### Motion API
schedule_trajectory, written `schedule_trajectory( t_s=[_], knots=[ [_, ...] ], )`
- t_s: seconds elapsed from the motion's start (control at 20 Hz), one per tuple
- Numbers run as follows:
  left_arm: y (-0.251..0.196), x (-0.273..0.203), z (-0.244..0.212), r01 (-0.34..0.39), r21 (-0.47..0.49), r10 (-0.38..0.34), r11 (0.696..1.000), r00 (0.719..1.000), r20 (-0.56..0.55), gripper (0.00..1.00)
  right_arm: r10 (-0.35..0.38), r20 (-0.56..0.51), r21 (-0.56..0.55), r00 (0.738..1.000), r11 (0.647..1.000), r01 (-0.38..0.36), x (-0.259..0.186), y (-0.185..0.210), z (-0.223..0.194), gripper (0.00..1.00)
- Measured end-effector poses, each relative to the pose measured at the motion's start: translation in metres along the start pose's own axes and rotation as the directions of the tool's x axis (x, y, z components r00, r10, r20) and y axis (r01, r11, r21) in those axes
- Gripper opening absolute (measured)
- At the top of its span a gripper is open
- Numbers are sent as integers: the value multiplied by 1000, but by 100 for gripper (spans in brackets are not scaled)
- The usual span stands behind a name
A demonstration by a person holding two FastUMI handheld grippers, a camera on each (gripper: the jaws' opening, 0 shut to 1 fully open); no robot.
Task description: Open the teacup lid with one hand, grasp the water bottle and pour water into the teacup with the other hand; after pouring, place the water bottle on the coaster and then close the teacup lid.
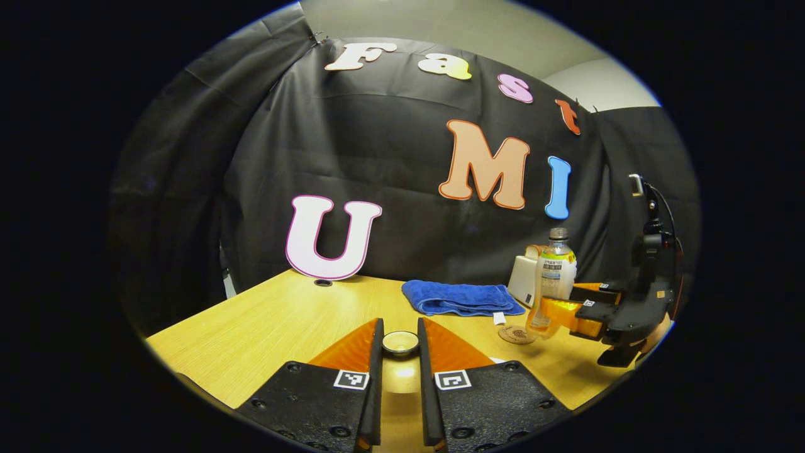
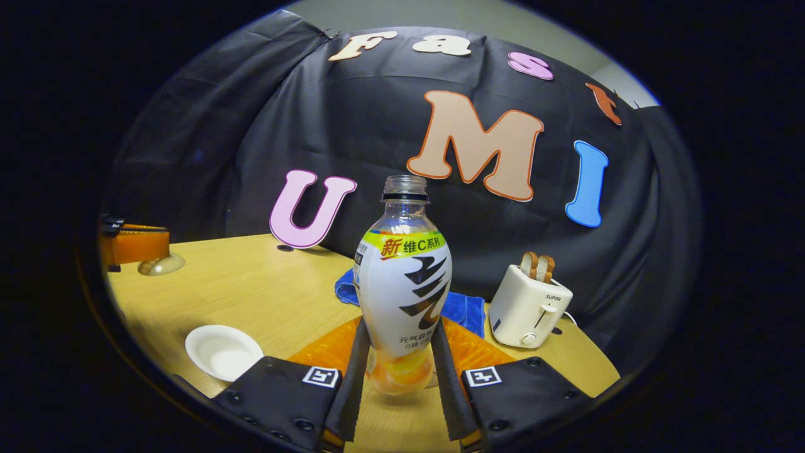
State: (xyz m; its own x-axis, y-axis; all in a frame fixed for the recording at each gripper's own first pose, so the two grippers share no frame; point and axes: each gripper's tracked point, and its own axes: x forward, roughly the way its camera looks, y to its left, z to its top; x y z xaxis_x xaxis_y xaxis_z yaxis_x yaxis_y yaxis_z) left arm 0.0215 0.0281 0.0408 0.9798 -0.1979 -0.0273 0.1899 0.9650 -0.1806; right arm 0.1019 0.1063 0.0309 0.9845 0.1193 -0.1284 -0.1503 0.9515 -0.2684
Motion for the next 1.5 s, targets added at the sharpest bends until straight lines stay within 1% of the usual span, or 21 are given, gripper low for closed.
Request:
schedule_trajectory(
  t_s=[0.25,0.45,0.7,0.9,1.05,1.3,1.5],
  knots=[
    [-2,0,0,10,-3,-10,1000,1000,1,23,-40,-9,84,999,996,40,22,-14,-9,58],
    [-5,1,-3,18,-12,-18,1000,1000,-6,23,-67,-10,121,998,990,68,40,-22,-17,58],
    [-7,0,-4,25,-16,-25,1000,1000,-9,23,-85,-6,175,996,981,85,56,-26,-28,58],
    [-6,-1,-3,23,-13,-23,1000,1000,-7,23,-103,-30,178,994,978,106,63,-30,-41,58],
    [-7,-1,-3,26,-14,-26,1000,1000,-7,23,-102,-50,198,993,974,110,65,-31,-50,62],
    [-7,-2,-2,26,-15,-26,1000,1000,-4,23,-113,-74,211,991,969,126,65,-32,-60,61],
    [-10,-2,-4,31,-20,-31,999,999,-10,23,-120,-67,237,990,962,133,62,-34,-61,64]
  ],
)
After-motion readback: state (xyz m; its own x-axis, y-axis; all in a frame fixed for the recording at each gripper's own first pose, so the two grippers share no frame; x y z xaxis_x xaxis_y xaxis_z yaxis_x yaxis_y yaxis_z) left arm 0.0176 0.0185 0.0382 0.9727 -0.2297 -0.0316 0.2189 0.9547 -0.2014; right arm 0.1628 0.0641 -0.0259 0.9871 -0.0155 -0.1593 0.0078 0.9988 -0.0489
